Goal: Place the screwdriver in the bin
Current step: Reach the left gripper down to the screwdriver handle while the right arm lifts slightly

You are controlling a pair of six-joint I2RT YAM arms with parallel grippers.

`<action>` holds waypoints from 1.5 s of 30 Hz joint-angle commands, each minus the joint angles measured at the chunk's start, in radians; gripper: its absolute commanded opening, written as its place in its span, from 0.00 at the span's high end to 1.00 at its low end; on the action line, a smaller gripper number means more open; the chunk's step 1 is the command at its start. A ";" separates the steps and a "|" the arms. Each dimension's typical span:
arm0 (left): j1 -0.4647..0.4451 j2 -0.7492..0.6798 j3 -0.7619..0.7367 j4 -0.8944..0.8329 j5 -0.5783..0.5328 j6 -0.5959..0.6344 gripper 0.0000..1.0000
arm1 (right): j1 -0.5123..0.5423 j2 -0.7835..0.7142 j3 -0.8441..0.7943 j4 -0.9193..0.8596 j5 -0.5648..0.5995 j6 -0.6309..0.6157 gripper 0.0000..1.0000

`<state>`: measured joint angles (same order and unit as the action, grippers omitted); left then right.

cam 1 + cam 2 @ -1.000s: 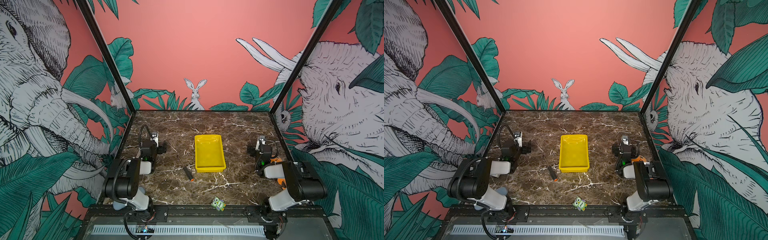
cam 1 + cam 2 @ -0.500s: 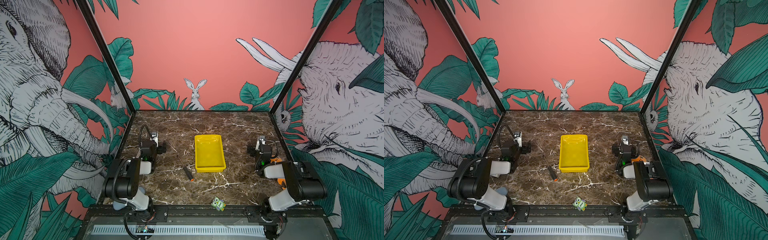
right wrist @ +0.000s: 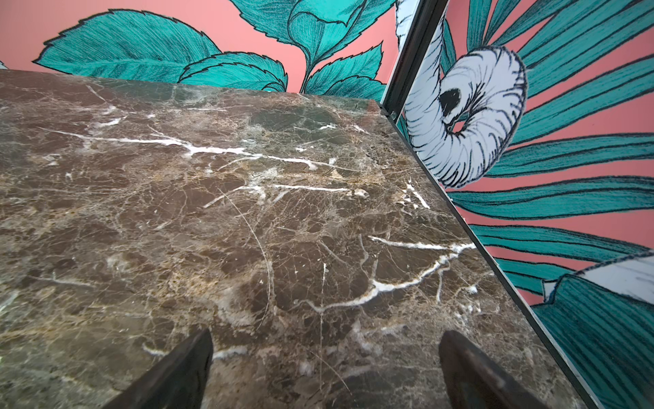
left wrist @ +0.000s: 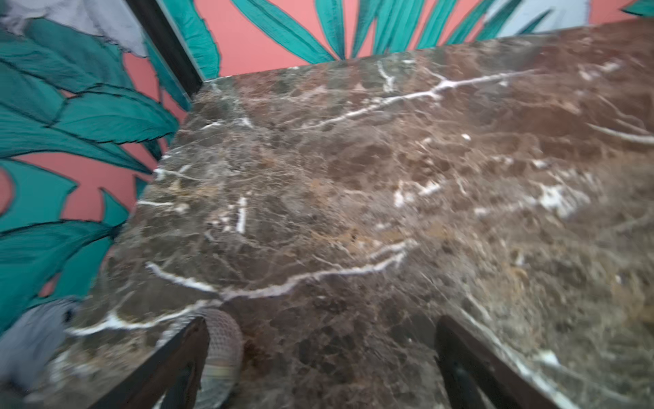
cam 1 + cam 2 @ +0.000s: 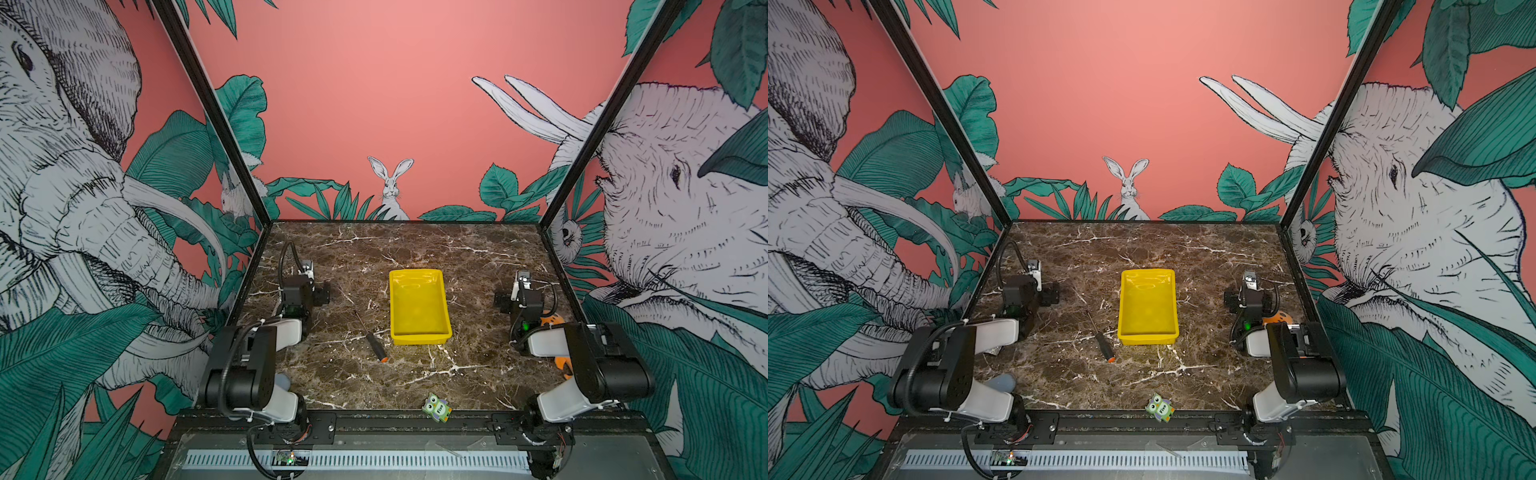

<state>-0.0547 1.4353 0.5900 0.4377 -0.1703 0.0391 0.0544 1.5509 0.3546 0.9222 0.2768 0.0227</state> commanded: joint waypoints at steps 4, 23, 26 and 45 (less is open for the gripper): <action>-0.004 -0.204 0.366 -0.819 -0.089 -0.291 0.00 | 0.002 -0.176 0.130 -0.369 0.007 0.041 0.01; -0.354 -0.370 0.427 -1.340 0.097 -0.966 0.00 | 0.003 -0.505 0.608 -1.535 -0.567 0.157 0.00; -0.418 -0.345 0.406 -1.332 0.140 -1.016 0.00 | 0.002 -0.505 0.604 -1.567 -0.602 0.150 0.01; -0.601 -0.109 0.426 -1.332 0.228 -1.165 0.00 | -0.021 -0.501 0.540 -1.581 -0.667 0.105 0.00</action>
<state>-0.6384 1.3170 0.9955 -0.8726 0.0410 -1.0630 0.0399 1.0538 0.9108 -0.6548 -0.3649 0.1497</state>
